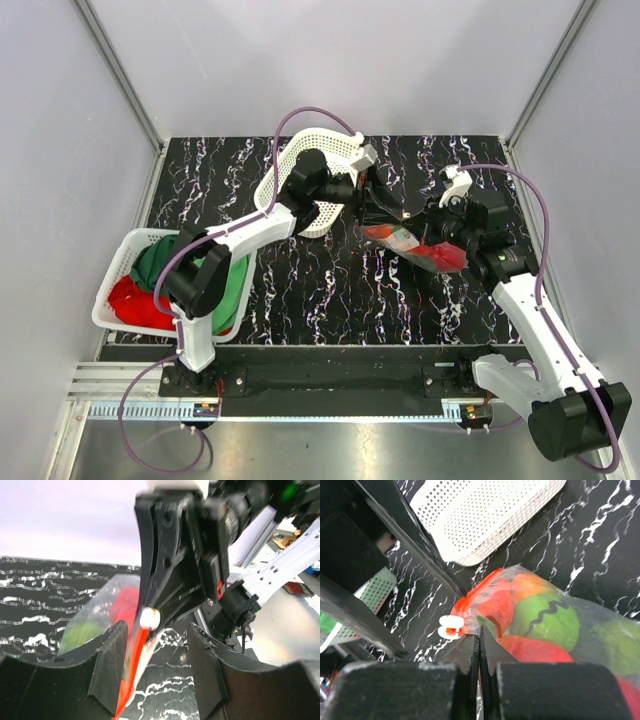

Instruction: Open the zip-top bag and remove the fake food

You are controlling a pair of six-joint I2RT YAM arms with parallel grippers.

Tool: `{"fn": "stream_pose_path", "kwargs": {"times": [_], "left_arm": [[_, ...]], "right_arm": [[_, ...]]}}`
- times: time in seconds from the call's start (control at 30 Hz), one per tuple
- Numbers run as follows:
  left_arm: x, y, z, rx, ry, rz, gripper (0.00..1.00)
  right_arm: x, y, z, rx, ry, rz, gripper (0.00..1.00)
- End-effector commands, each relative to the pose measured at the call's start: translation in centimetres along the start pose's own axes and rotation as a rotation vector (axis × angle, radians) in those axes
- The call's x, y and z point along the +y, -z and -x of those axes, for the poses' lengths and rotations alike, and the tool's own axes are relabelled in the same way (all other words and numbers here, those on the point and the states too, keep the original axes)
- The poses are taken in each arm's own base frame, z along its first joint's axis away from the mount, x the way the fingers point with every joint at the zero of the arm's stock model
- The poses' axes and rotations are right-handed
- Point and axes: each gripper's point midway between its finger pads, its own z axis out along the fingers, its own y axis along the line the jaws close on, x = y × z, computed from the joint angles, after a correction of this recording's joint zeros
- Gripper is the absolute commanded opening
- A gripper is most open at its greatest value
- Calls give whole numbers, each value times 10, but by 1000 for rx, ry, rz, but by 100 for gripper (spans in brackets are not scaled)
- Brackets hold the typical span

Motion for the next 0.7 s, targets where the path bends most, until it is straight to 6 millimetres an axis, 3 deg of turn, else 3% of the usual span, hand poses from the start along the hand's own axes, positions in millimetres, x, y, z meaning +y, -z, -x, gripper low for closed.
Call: {"fn": "stream_pose_path", "kwargs": {"times": [0.0, 0.3, 0.4, 0.53, 0.67], "left_arm": [[-22, -5, 31, -86, -104, -52, 54], [-18, -16, 21, -45, -171, 23, 53], [-17, -17, 19, -37, -183, 36, 46], [-15, -16, 16, -23, -184, 48, 30], [-15, -15, 16, -23, -185, 51, 23]], "right_arm": [[21, 13, 14, -24, -1, 73, 0], [26, 18, 16, -17, -4, 84, 0], [26, 18, 16, -16, -3, 82, 0], [25, 18, 16, -19, -3, 75, 0], [24, 20, 16, -26, -1, 67, 0]]}}
